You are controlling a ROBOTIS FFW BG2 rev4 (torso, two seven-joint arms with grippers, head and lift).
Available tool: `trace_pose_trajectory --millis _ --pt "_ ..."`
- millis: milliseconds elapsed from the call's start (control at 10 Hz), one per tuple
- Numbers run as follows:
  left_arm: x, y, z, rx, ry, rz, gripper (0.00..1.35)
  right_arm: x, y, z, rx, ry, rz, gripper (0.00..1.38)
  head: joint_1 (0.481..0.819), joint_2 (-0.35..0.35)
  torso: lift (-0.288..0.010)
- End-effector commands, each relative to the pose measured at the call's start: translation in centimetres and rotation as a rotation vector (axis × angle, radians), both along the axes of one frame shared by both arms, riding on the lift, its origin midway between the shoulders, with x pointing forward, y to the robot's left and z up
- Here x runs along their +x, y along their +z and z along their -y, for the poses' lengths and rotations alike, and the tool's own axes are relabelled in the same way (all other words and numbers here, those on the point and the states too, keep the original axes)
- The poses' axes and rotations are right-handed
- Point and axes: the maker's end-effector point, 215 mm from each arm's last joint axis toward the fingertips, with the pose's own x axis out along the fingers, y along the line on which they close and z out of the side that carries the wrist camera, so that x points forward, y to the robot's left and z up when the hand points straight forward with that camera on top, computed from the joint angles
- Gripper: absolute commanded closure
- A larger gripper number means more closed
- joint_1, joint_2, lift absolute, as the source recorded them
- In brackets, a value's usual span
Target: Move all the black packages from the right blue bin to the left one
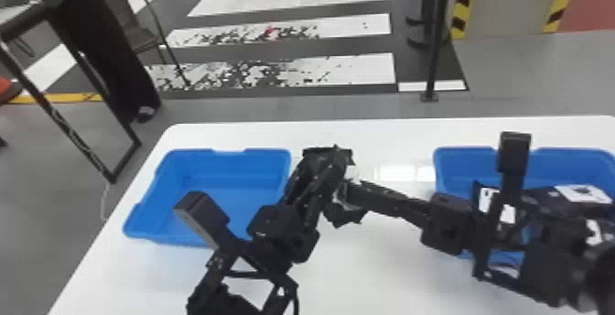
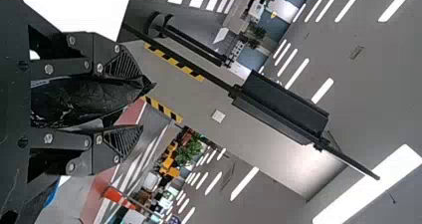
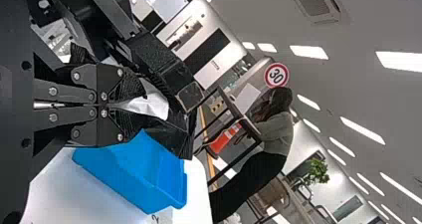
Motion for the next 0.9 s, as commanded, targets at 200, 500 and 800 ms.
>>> trace_pose_trajectory --millis 200,500,800 --pt "-0.1 1.7 0.1 0.014 0.007 0.044 1.21 3.8 -1.0 0.5 0.002 -0.063 0.022 0.95 0.695 0.199 -0.154" --pt "1.5 -0.3 -6.4 0.156 0.167 0.034 1.21 4.0 -1.9 2.0 0.027 -0.112 0.011 0.06 0.695 0.203 -0.154" --pt "4.8 -4.1 -19.7 0.558 0.478 0.049 1.21 4.1 -1.6 4.0 0.036 -0.149 0.021 0.22 0.695 0.287 -0.154"
